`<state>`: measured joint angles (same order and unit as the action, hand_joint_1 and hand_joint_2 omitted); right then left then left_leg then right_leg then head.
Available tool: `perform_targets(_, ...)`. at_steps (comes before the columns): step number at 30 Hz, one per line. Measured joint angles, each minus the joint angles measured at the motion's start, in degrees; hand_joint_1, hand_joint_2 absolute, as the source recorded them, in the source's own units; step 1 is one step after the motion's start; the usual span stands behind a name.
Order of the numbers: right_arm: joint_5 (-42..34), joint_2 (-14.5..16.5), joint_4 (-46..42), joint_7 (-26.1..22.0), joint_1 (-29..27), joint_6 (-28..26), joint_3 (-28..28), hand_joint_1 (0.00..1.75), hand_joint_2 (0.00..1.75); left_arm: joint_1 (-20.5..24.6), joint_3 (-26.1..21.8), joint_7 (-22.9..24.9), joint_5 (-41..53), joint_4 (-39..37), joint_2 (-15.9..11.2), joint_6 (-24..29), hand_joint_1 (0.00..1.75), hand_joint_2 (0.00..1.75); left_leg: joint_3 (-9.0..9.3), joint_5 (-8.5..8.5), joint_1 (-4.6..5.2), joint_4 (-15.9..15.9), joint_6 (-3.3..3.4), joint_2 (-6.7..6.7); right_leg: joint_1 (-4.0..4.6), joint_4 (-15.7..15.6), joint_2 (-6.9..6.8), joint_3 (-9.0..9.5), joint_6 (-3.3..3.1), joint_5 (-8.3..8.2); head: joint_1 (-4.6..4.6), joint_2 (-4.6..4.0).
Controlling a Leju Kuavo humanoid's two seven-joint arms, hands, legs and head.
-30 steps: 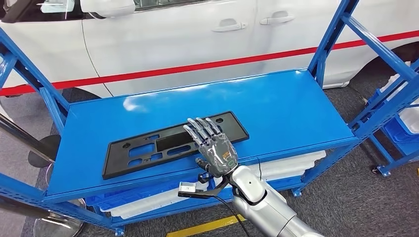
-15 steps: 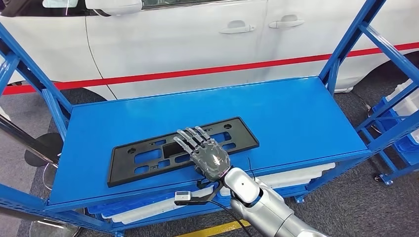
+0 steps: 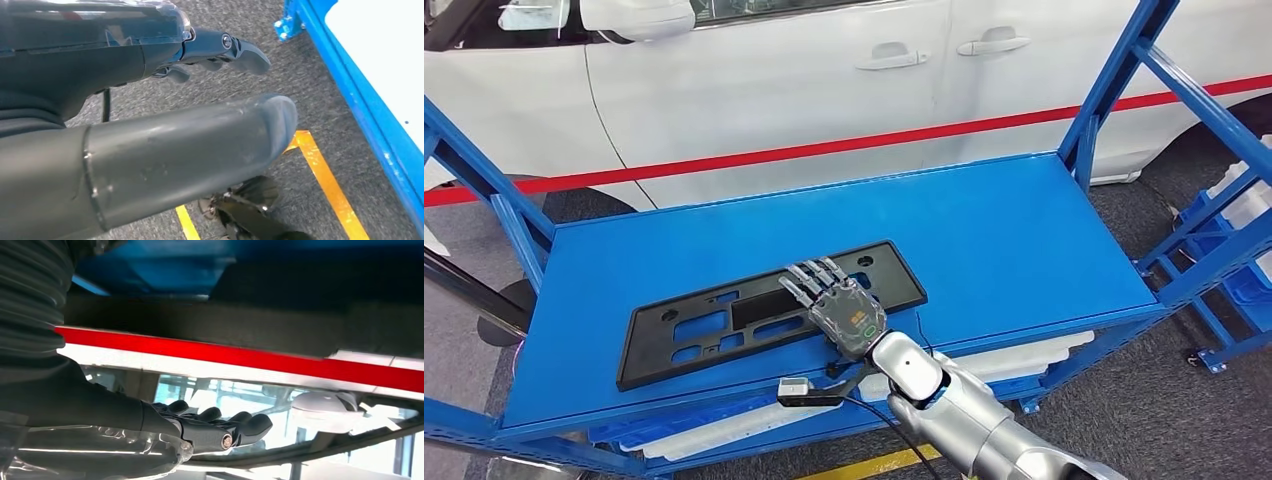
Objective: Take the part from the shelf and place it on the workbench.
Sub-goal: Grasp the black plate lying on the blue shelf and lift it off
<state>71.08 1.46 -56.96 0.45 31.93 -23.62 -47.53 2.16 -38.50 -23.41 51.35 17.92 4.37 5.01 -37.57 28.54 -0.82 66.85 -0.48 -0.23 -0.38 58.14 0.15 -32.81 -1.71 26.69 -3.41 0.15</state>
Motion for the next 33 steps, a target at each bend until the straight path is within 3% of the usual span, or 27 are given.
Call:
perform_targets(1, -0.6, 0.4, 0.8, -0.1, 0.5, 0.3, 0.1, 1.75, 1.75, 0.1, 0.0, 0.0, 0.1, 0.0, 0.0, 0.0, 0.00, 0.00, 1.85, -1.51, 0.07, -3.8, 0.18, 0.02, 0.12, 0.3, 0.05, 0.00, 0.22, 0.21, 0.00, 0.00)
perform_targets(3, -1.5, 1.2, 2.3, -0.2, 1.5, 1.2, 0.3, 1.75, 1.75, 0.3, 0.0, 0.0, 0.2, 0.0, 0.0, 0.0, 0.00, 0.00, 3.73, -2.58, 0.24, -7.9, 0.67, -0.04, 0.34, 0.6, 0.14, -0.18, 0.73, 0.45, -0.01, 0.00)
perform_targets(7, -2.7, 2.3, 4.1, -0.4, 2.5, 2.3, 0.4, 1.75, 1.75, 0.3, 0.0, 0.1, 0.2, 0.0, 0.2, 0.0, 0.00, 0.00, 3.89, -2.87, 0.03, -8.6, 1.86, -0.10, 0.35, 1.3, 0.16, -0.48, 1.81, 1.09, -0.02, 0.00)
perform_targets(9, -3.3, 2.6, 4.7, -0.5, 2.8, 2.5, 0.4, 1.75, 1.75, 0.3, 0.0, 0.1, 0.2, 0.0, 0.3, 0.0, 0.00, 0.00, 4.01, -3.06, -0.15, -8.9, 2.43, -0.01, 0.18, 6.1, 0.12, -2.61, 2.36, 3.98, -0.02, 0.00)
perform_targets(11, -3.9, 2.8, 5.4, -0.7, 2.9, 2.5, 0.5, 1.75, 1.75, 0.3, 0.0, 0.1, 0.2, 0.0, 0.3, 0.0, 0.00, 0.00, 3.98, -3.03, -0.13, -8.9, 2.63, 0.03, 0.03, 14.0, 0.10, -6.49, 2.73, 7.43, -0.02, 0.00)
perform_targets(12, -4.0, 2.8, 5.7, -0.8, 2.8, 2.5, 0.5, 1.75, 1.75, 0.2, 0.0, 0.1, 0.2, 0.0, 0.3, 0.0, 0.00, 0.00, 3.99, -2.99, -0.12, -8.9, 2.65, 0.03, -0.01, 16.5, 0.09, -7.92, 2.81, 7.98, -0.02, 0.00)
perform_targets(13, -4.1, 2.8, 5.9, -0.9, 2.8, 2.5, 0.5, 1.75, 1.75, 0.2, 0.0, 0.1, 0.2, 0.0, 0.3, 0.1, 0.00, 0.00, 4.04, -2.95, -0.12, -8.9, 2.64, 0.01, -0.03, 17.1, 0.08, -8.41, 2.81, 7.41, -0.02, 0.00)
perform_targets(14, -4.1, 2.8, 6.1, -1.0, 2.8, 2.4, 0.5, 1.75, 1.75, 0.2, -0.1, 0.1, 0.2, 0.0, 0.4, 0.1, 0.00, 0.00, 4.14, -2.89, -0.12, -8.8, 2.60, -0.03, -0.03, 15.2, 0.07, -7.70, 2.71, 5.71, -0.02, 0.00)
perform_targets(16, -4.2, 2.9, 6.4, -1.0, 3.0, 2.3, 0.5, 1.75, 1.75, 0.2, -0.1, 0.1, 0.2, 0.0, 0.5, 0.1, 0.00, 0.00, 4.43, -2.66, -0.10, -8.8, 2.41, -0.11, 0.06, 7.1, 0.05, -3.97, 2.22, 1.52, -0.02, 0.00)
perform_targets(18, -4.2, 2.9, 6.6, -1.1, 3.0, 2.2, 0.5, 1.74, 1.75, 0.2, -0.1, 0.1, 0.2, 0.0, 0.6, 0.1, 0.00, 0.00, 4.45, -2.50, 0.04, -8.7, 1.96, -0.19, 0.37, 1.4, 0.06, -1.39, 1.68, -0.43, -0.01, 0.00)
perform_targets(21, -4.5, 3.0, 6.8, -1.0, 3.1, 2.0, 0.6, 1.72, 1.75, 0.1, -0.1, 0.2, 0.2, 0.0, 0.7, 0.3, 0.00, 0.00, 4.38, -2.48, 0.14, -8.9, 1.00, -0.21, 0.46, 0.2, 0.12, -1.11, 0.97, -0.61, -0.01, 0.00)
perform_targets(23, -4.6, 3.0, 6.9, -1.0, 3.1, 1.9, 0.6, 1.71, 1.75, 0.1, -0.1, 0.2, 0.2, 0.0, 0.8, 0.4, 0.00, 0.00, 3.86, -1.12, 0.12, -7.3, 0.45, -0.16, 0.10, -0.4, 0.00, -0.69, 0.26, -0.93, -0.01, 0.00)
perform_targets(26, -5.0, 2.9, 7.0, -1.0, 3.0, 2.0, 0.7, 1.71, 1.75, 0.1, -0.2, 0.3, 0.2, 0.0, 0.9, 0.4, 0.00, 0.00, -0.60, 4.20, -0.02, 2.8, -0.13, -0.08, 0.08, -0.7, -0.14, -0.47, -0.31, -1.02, 0.00, 0.00)
perform_targets(27, -5.2, 2.9, 7.0, -1.1, 2.9, 2.1, 0.7, 1.71, 1.75, 0.0, -0.2, 0.3, 0.2, 0.0, 0.9, 0.4, 0.00, 0.00, -2.10, 5.22, -0.05, 5.9, -0.24, -0.08, 0.14, -0.7, -0.14, -0.46, -0.33, -1.00, 0.00, 0.00)
perform_targets(28, -5.3, 2.9, 7.0, -1.1, 2.9, 2.2, 0.7, 1.72, 1.75, -0.1, -0.3, 0.3, 0.2, 0.0, 0.9, 0.4, 0.00, 0.00, -2.79, 5.15, -0.05, 7.3, -0.31, -0.08, 0.17, -0.7, -0.12, -0.41, -0.33, -0.96, 0.00, 0.00)
perform_targets(29, -5.4, 2.9, 6.9, -1.1, 2.9, 2.2, 0.7, 1.73, 1.75, -0.1, -0.3, 0.3, 0.2, 0.0, 0.9, 0.4, 0.00, 0.00, -2.31, 3.91, -0.06, 6.3, -0.30, -0.07, 0.18, -0.6, -0.08, -0.33, -0.29, -0.90, 0.00, 0.00)
perform_targets(31, -5.6, 2.9, 6.9, -1.1, 2.9, 2.4, 0.7, 1.75, 1.75, -0.1, -0.3, 0.3, 0.2, 0.0, 0.9, 0.4, 0.00, 0.00, 1.26, -0.20, -0.10, -1.2, -0.10, -0.03, 0.17, -0.4, 0.03, -0.14, -0.07, -0.66, 0.00, 0.00)
perform_targets(33, -6.6, 2.8, 6.6, -1.3, 2.8, 2.4, 0.8, 1.75, 1.75, -0.1, -0.4, 0.2, 0.1, 0.0, 1.0, 0.4, 0.00, 0.00, 4.23, -2.26, 0.04, -7.5, 0.33, -0.03, 0.41, 0.0, 0.18, -0.30, 0.40, -0.43, 0.00, 0.00)
